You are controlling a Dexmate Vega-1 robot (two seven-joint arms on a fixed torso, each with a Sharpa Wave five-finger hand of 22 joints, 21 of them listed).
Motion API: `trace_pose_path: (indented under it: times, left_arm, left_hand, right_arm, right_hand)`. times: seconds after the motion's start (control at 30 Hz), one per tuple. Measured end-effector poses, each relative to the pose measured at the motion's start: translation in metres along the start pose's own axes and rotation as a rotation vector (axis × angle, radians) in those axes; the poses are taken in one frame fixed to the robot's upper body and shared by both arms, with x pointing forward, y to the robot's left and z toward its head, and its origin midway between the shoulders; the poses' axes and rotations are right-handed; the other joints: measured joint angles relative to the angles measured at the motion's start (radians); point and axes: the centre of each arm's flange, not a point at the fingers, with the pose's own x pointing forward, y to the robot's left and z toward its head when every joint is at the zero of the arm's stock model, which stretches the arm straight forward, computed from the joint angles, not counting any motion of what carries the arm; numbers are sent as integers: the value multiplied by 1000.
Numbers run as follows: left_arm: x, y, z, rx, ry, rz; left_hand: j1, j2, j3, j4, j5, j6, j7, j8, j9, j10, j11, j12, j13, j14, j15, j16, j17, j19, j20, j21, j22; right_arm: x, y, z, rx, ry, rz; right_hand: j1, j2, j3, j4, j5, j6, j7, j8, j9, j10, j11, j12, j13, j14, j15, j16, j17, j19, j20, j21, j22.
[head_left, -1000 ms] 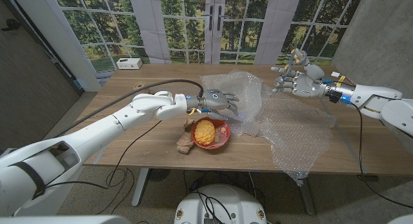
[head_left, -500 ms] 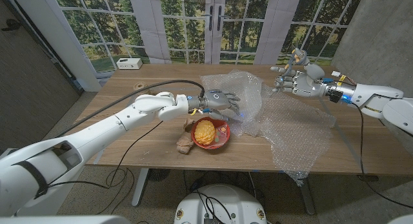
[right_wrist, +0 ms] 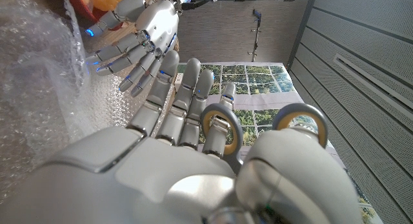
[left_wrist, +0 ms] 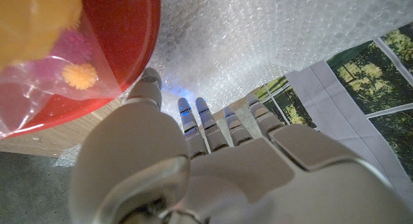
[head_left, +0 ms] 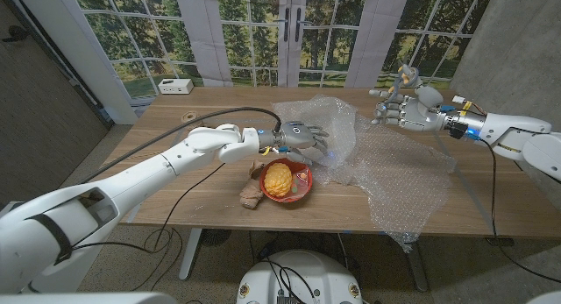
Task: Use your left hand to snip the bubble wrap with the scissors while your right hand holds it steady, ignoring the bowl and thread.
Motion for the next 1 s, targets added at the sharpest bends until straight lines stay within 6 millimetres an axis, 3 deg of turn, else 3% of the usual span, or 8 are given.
trace_pose_path:
  times: [1.0]
  left_arm:
    - [4, -7, -1, -4, -15, -18]
  left_hand:
    - [19, 0, 3, -3, 6, -38, 2, -22, 0, -68, 36, -22, 5, -36, 0, -5, 0, -9, 9, 0, 0]
  right_arm:
    - [-2, 1, 0, 7, 3, -12]
  right_hand:
    - [11, 11, -5, 4, 4, 0, 0, 5, 0, -3, 4, 6, -4, 0, 0, 0, 0, 0, 0, 0, 0]
